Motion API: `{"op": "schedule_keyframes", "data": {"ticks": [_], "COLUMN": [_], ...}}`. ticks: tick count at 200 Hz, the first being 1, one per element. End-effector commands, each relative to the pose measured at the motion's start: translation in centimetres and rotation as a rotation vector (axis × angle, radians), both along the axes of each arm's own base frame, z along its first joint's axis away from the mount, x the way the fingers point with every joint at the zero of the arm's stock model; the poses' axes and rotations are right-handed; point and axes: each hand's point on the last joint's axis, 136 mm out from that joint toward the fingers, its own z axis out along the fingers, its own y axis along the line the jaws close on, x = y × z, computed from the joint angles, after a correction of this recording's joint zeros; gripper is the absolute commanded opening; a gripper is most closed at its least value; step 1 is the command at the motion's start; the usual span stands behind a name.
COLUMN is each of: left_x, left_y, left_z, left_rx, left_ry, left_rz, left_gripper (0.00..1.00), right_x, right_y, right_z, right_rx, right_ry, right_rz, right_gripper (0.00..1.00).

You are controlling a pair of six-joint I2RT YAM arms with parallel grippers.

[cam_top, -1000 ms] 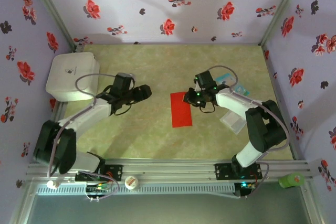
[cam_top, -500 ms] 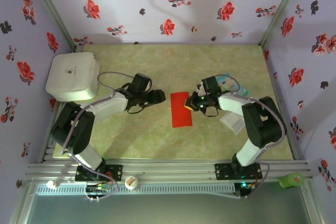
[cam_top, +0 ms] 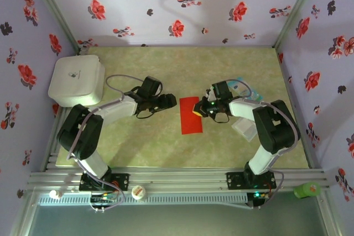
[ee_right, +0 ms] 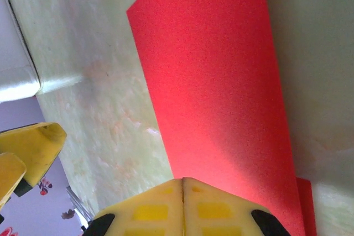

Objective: Fold a paper plane with a square sheet of paper (pick it up from the middle)
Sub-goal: Third fold the triangle at the center of the table.

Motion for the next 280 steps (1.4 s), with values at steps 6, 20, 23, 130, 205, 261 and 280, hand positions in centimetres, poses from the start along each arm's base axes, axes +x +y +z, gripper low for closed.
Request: {"op": "schedule_keyframes", "data": {"ticks": [6,20,23,130,205,261,280], "left_x": [0.0,0.0,0.0,-0.4,-0.8,-1.0,-1.1], "left_y": [-0.9,-1.0,-1.1,-3.8,-5.0,-6.1,-6.2], "left_z": [-0.1,-0.3,-0.4,-1.3,-3.1,-3.9,-4.0], "left_rx": [-0.011,-0.012,-0.014,-0.057,-0.048,-0.073,-0.08], "left_ry": [0.017,0.023,0.026,0.086,0.153,0.18,0.182], "left_rz": [-0.023,-0.025,-0.026,-0.103,-0.12,-0.121,-0.116], "left_gripper": [0.71,0.71,0.71,0.71,0.64,0.53,0.49], "right_x": [-0.4,-0.3,-0.3,-1.4,-1.6,-1.9,-2.0], "right_y": [-0.5,-0.9,-0.9,-2.7,-3.1,-3.4,-3.3], "right_z": [-1.4,-1.9,-1.9,-5.6,-6.3,-6.6,-6.6], "right_rx": [-0.009,-0.001,0.007,0.027,0.036,0.023,0.023], "right_ry": [0.039,0.05,0.052,0.145,0.158,0.167,0.168], "right_rz": [-0.013,-0.029,-0.033,-0.093,-0.135,-0.142,-0.141], "right_gripper": [0.06,0.06,0.06,0.06,0.06,0.06,0.06]}}
